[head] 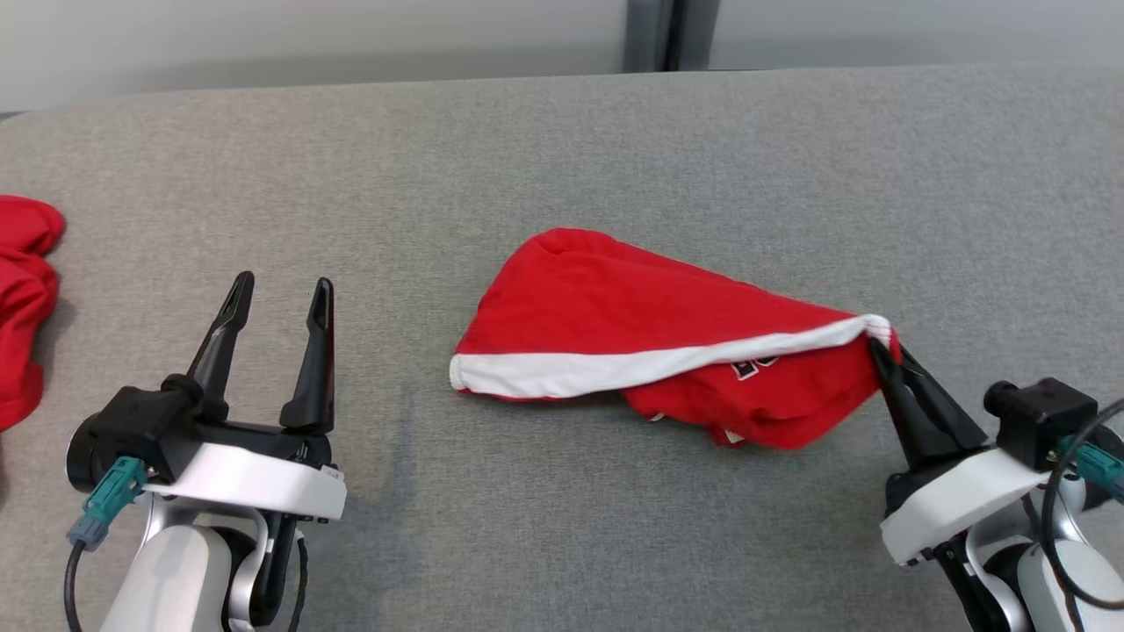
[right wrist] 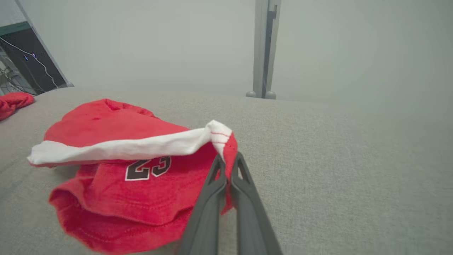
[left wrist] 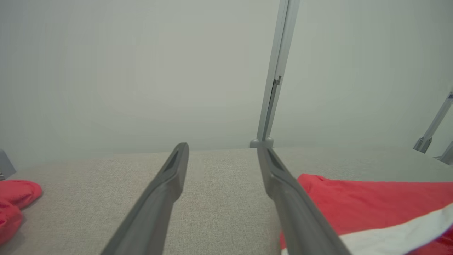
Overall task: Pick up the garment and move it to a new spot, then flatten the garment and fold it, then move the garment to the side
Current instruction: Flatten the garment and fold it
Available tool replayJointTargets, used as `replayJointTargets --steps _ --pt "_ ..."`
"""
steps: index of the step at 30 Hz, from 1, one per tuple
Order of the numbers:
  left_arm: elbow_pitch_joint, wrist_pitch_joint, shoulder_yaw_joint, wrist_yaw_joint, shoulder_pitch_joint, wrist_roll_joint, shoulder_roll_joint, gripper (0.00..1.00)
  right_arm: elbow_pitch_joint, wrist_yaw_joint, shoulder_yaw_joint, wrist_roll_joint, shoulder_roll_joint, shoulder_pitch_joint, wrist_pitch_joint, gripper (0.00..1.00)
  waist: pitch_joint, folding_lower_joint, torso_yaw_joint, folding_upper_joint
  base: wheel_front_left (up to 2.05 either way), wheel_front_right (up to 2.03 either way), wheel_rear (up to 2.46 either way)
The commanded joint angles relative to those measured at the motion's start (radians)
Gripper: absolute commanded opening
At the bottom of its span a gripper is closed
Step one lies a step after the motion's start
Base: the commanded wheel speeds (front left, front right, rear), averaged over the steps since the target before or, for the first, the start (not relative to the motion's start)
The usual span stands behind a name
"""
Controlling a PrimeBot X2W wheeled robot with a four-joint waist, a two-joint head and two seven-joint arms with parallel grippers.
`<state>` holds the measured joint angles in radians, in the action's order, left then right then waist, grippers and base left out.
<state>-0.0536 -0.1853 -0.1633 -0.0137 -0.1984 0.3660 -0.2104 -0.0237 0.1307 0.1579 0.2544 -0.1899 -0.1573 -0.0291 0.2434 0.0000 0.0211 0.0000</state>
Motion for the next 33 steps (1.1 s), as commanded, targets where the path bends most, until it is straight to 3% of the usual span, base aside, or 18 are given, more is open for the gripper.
replayJointTargets --steps 1,10,12,13,22,28,33 --pt "0.005 0.001 0.0 0.001 -0.019 -0.005 -0.007 1.0 -0.049 0.0 -0.017 0.012 0.003 -0.012 0.025 0.0 0.01 0.0 -0.012 0.0 0.0 0.0 0.0" --pt "0.009 0.0 -0.009 -0.001 -0.04 -0.004 -0.013 1.0 -0.251 0.0 -0.033 0.054 0.012 -0.102 0.145 0.0 0.04 0.0 -0.03 0.0 0.0 0.0 0.0" --pt "0.007 -0.001 -0.009 -0.002 -0.041 -0.003 -0.015 1.0 -0.274 0.0 -0.027 0.061 0.013 -0.115 0.165 0.75 0.043 0.0 -0.034 0.0 0.0 0.0 0.0" --pt "0.006 0.0 -0.01 -0.002 -0.04 -0.002 -0.015 1.0 -0.28 0.0 -0.029 0.065 0.014 -0.118 0.176 1.0 0.043 0.0 -0.036 0.0 0.0 0.0 0.0" --pt "-0.003 -0.007 -0.007 -0.01 -0.023 0.005 -0.019 1.0 -0.265 0.0 -0.109 0.042 0.013 -0.08 0.234 1.0 0.023 0.0 -0.051 0.0 0.0 0.0 0.0" --pt "-0.004 -0.008 -0.01 -0.017 -0.002 0.006 -0.02 1.0 -0.17 0.0 -0.193 -0.004 0.034 -0.055 0.234 1.0 -0.008 0.0 -0.059 0.0 0.0 0.0 0.0" --pt "0.0 -0.006 0.001 -0.042 0.03 0.013 -0.019 1.0 -0.074 0.0 -0.2 -0.039 0.047 -0.038 0.199 1.0 -0.038 0.0 -0.071 0.0 0.0 0.0 0.0"
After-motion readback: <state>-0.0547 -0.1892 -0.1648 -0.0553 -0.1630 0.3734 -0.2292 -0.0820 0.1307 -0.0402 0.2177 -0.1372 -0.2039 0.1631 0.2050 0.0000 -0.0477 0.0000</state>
